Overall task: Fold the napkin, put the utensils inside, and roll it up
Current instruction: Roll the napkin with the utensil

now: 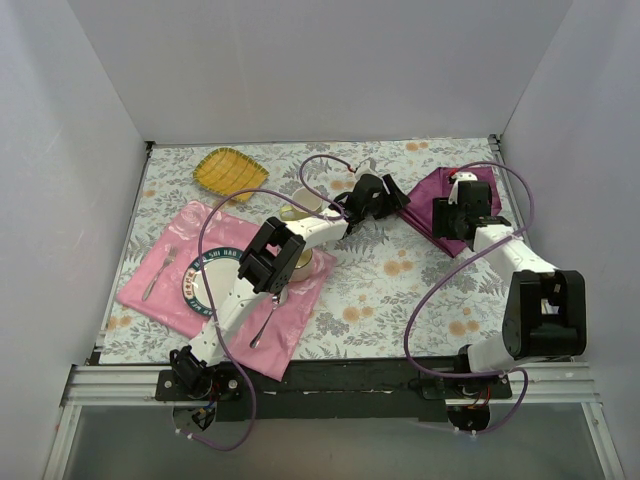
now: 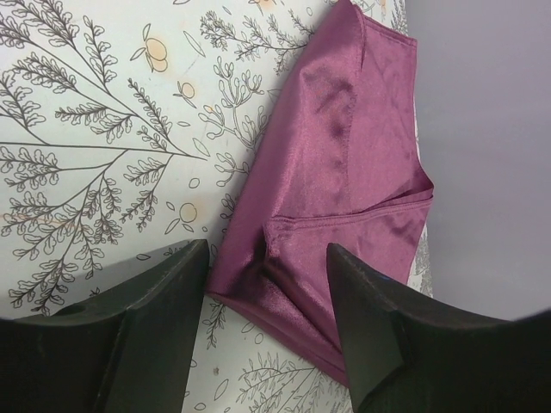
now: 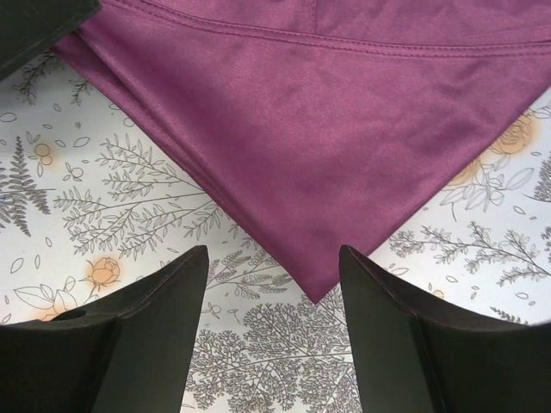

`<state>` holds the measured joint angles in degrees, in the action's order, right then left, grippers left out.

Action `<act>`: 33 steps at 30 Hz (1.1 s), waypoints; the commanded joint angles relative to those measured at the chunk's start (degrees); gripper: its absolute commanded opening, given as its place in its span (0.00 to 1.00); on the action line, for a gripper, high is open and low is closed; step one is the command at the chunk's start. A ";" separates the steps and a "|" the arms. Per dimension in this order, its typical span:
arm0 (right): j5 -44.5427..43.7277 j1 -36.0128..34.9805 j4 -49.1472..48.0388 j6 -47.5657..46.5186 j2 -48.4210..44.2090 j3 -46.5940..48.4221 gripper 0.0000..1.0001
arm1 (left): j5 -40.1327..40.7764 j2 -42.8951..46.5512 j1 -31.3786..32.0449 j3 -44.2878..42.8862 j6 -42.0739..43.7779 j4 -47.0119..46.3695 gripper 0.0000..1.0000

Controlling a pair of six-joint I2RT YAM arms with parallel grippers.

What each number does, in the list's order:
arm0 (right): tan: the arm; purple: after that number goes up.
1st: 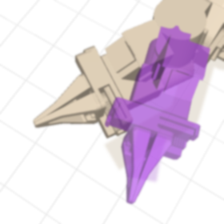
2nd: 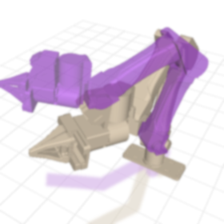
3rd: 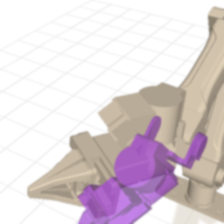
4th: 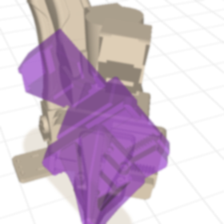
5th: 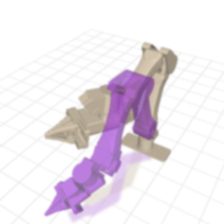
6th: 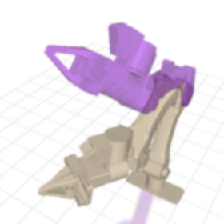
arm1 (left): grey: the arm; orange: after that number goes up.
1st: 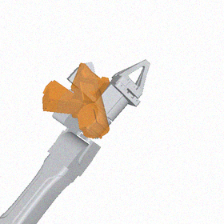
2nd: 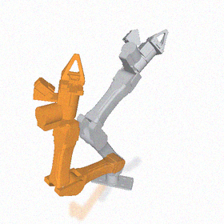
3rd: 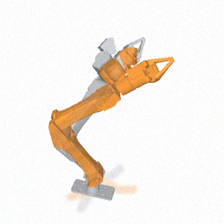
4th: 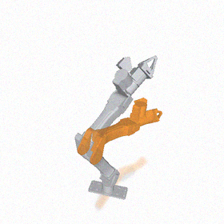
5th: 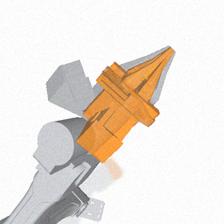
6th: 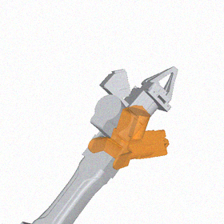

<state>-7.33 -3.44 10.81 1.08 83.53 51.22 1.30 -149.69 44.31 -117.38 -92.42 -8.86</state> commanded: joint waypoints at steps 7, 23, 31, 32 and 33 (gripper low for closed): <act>1.89 -4.63 -8.61 -8.28 2.69 0.02 0.70 | -0.24 -0.96 -0.02 1.81 0.05 2.89 0.56; 2.50 -7.19 -9.23 -14.26 9.54 4.23 0.69 | -1.21 -1.57 -0.02 3.74 1.45 1.66 0.49; 1.09 -7.19 -8.08 -15.06 13.24 7.31 0.68 | -3.50 -1.57 -0.02 4.09 2.16 0.69 0.45; 1.18 -7.19 -8.26 -15.23 13.07 7.05 0.68 | -3.50 -1.66 -0.11 4.00 2.16 0.60 0.43; 1.18 -7.19 -8.61 -15.32 12.89 6.70 0.68 | -3.67 -1.57 -0.11 4.00 2.16 0.51 0.42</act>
<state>-5.82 -10.85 3.25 -13.10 97.25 55.94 -0.62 -149.80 44.03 -114.96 -91.85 -12.71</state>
